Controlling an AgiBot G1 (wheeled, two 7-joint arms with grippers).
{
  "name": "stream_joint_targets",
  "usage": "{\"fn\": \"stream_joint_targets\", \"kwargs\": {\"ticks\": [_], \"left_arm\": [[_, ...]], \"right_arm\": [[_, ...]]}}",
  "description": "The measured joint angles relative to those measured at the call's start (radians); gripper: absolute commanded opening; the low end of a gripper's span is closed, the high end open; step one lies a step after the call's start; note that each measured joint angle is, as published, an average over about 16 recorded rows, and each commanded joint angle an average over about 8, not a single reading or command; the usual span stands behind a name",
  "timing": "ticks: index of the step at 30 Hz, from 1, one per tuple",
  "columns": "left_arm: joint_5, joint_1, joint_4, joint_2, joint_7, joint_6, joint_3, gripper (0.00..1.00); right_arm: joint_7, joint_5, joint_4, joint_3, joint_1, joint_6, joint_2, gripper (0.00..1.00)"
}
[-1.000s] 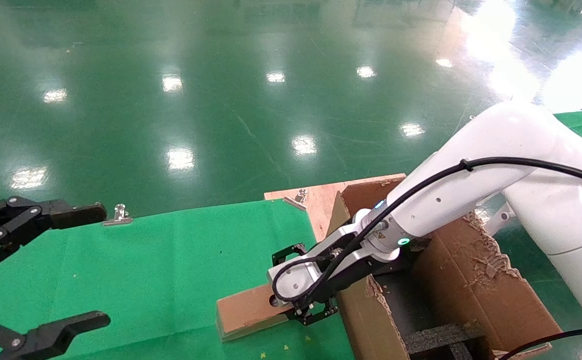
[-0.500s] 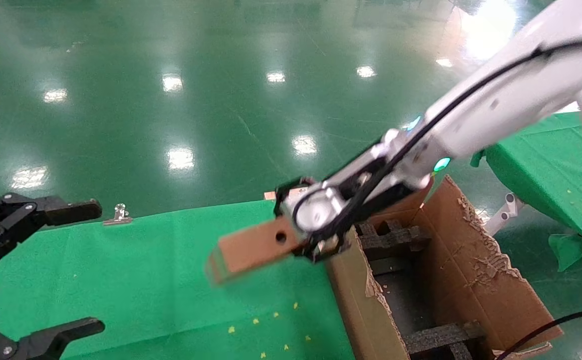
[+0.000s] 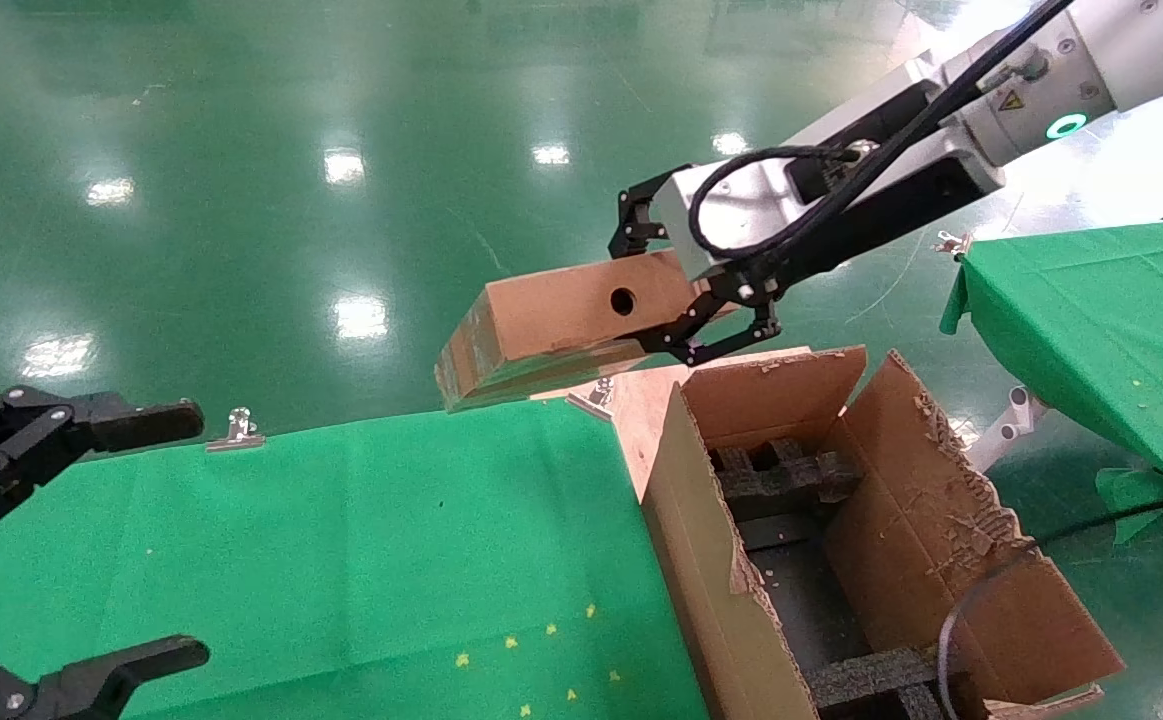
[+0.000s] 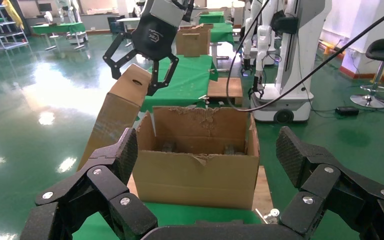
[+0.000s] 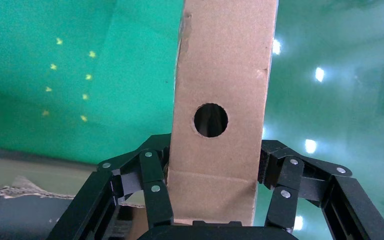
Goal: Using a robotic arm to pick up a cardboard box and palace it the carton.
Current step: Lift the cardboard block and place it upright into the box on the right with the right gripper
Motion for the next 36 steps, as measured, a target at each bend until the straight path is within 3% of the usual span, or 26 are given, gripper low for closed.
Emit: {"fn": "stream_joint_targets", "kwargs": {"ticks": [10, 23, 36], "left_arm": [[0.000, 0.000, 0.000, 0.000, 0.000, 0.000, 0.000, 1.00], [0.000, 0.000, 0.000, 0.000, 0.000, 0.000, 0.000, 1.00], [0.000, 0.000, 0.000, 0.000, 0.000, 0.000, 0.000, 1.00]], "right_arm": [[-0.052, 0.060, -0.107, -0.168, 0.097, -0.001, 0.059, 0.00], [-0.090, 0.053, -0.225, -0.406, 0.240, -0.003, 0.182, 0.00], [-0.089, 0.098, -0.302, -0.618, 0.264, -0.001, 0.281, 0.00]]}}
